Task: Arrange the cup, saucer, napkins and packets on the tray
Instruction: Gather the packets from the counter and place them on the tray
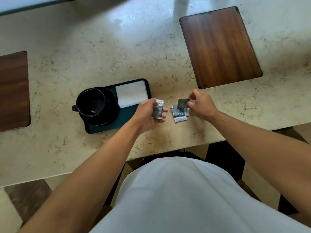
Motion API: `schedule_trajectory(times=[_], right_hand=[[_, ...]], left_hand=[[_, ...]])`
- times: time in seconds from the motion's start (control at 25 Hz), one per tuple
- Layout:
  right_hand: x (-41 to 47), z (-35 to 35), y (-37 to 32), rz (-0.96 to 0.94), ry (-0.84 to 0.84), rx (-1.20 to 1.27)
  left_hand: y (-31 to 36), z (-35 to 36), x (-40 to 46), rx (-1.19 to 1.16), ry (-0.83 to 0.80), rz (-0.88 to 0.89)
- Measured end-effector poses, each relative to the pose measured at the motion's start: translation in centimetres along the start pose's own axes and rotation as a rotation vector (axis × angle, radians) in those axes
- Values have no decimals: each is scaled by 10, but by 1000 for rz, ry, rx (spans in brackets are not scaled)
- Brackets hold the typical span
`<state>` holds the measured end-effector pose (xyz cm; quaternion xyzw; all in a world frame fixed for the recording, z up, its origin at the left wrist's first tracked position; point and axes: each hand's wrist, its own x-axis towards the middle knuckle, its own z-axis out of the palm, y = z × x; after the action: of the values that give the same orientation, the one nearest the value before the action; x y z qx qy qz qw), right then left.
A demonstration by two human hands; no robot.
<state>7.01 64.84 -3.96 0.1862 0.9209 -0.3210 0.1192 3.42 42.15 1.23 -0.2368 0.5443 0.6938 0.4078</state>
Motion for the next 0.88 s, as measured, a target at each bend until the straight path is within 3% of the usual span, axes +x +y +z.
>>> schedule_trajectory(times=[0.2,0.44,0.68,0.88], right_hand=[[-8,-8,-35,-54,-22,285],[-24,-10,-81,-218,-151,421],[-32,2,-98,-352,-282,251],[-36,12,-95,-331,-271,269]], left_hand=[[-9,-25,-14,-133,-52,-89],[-17,-35,-17,-160,-95,-112],[-25,-32,-27,-112,-234,-62],[-28,-28,-28,-82,-160,37]])
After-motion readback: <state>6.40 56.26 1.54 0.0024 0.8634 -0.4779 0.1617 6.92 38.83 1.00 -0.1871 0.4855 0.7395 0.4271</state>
